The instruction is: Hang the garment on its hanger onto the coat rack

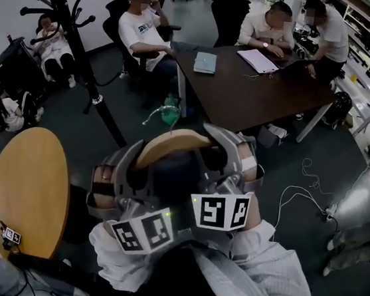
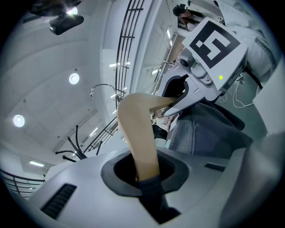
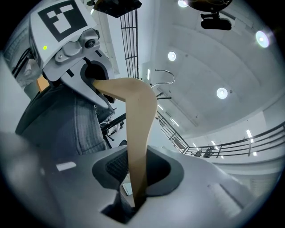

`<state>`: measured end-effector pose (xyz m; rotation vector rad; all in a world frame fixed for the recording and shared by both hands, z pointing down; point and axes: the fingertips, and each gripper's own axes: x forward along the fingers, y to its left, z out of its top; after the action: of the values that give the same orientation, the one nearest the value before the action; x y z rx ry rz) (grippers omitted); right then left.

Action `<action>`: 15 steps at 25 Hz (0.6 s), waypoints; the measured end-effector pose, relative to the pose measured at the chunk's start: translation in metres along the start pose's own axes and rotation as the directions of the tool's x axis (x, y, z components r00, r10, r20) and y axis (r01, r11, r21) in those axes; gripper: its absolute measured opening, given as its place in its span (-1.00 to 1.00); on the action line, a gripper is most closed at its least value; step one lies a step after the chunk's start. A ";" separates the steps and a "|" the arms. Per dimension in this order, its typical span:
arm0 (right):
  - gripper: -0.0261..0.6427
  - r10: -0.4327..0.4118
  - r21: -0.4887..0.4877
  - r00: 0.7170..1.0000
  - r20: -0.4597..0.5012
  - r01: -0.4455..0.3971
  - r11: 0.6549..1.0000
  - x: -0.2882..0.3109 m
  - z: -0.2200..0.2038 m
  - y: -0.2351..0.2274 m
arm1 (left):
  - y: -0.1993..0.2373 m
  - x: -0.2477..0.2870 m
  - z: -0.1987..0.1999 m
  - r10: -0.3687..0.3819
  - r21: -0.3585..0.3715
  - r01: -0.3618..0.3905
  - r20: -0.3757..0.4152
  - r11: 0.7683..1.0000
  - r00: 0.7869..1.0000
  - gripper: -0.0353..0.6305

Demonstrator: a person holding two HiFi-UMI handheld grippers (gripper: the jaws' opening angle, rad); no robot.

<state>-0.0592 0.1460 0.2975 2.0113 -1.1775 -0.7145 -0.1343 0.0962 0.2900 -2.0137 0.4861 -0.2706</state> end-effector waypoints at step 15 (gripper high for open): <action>-0.69 0.179 0.013 0.957 0.230 -0.187 0.982 0.218 -0.068 -0.020 | 0.026 0.194 -0.059 0.144 0.033 -0.140 -0.242 0.990 0.960 -0.75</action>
<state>0.0963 -0.0218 0.2990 1.8530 -1.4969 -0.8521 0.0106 -0.0479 0.2915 -1.9286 0.7773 -0.4343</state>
